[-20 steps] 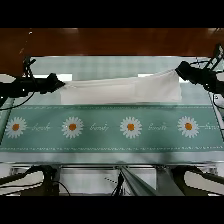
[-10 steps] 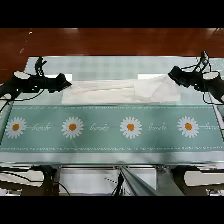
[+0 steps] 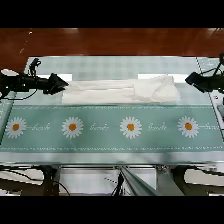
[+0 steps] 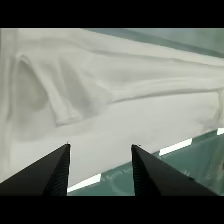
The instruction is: Fold the shirts.
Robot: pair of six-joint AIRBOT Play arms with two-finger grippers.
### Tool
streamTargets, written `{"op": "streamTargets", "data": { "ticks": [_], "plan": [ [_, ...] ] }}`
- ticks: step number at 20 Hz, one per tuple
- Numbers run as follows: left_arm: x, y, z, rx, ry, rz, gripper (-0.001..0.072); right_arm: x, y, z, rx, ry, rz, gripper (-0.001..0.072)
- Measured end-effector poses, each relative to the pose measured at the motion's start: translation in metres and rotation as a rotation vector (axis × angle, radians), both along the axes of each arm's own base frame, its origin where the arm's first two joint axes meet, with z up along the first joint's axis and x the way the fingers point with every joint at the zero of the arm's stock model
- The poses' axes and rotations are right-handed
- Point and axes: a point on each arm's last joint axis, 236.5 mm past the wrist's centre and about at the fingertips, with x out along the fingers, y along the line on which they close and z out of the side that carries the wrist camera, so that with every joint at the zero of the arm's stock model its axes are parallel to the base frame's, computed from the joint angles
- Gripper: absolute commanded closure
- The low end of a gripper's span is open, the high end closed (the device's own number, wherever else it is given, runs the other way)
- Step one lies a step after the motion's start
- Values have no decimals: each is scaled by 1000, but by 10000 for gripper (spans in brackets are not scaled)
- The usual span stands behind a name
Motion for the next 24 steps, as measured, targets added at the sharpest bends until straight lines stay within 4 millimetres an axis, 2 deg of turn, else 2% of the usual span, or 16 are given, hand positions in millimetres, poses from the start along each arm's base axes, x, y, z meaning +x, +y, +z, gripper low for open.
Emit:
{"op": "streamTargets", "data": {
  "ticks": [1,3,6,10,11,13,14,15,16,17,18,19,24],
  "plan": [
    [-2,-3,4,-6,0,-15,264,-7,3,-10,54,36,0,108],
    [-8,-12,11,-14,-4,-54,264,-13,23,-28,181,84,21,108],
    [-15,-31,21,-23,-22,-118,264,-3,61,-40,345,77,53,108],
    [-24,-52,29,-22,-45,-193,264,22,116,-46,480,27,89,121],
    [-25,-57,30,-21,-50,-206,264,27,129,-46,495,13,106,224],
    [-29,-66,31,-22,-52,-231,265,33,149,-50,492,-2,134,627],
    [-30,-69,32,-22,-54,-239,265,35,158,-49,501,-11,143,686],
    [-31,-72,32,-23,-54,-249,271,38,165,-45,510,-23,152,686],
    [-32,-75,32,-23,-54,-256,372,37,172,-44,511,-24,168,686],
    [-33,-78,33,-25,-54,-261,534,37,175,-38,508,-33,185,686],
    [-34,-81,34,-31,-55,-265,629,36,180,-29,507,-44,206,686],
    [-34,-86,36,-44,-57,-268,678,32,183,-21,492,-51,238,686],
    [-36,-136,50,-117,-82,-296,679,8,197,45,419,-100,380,686]
  ]
}}
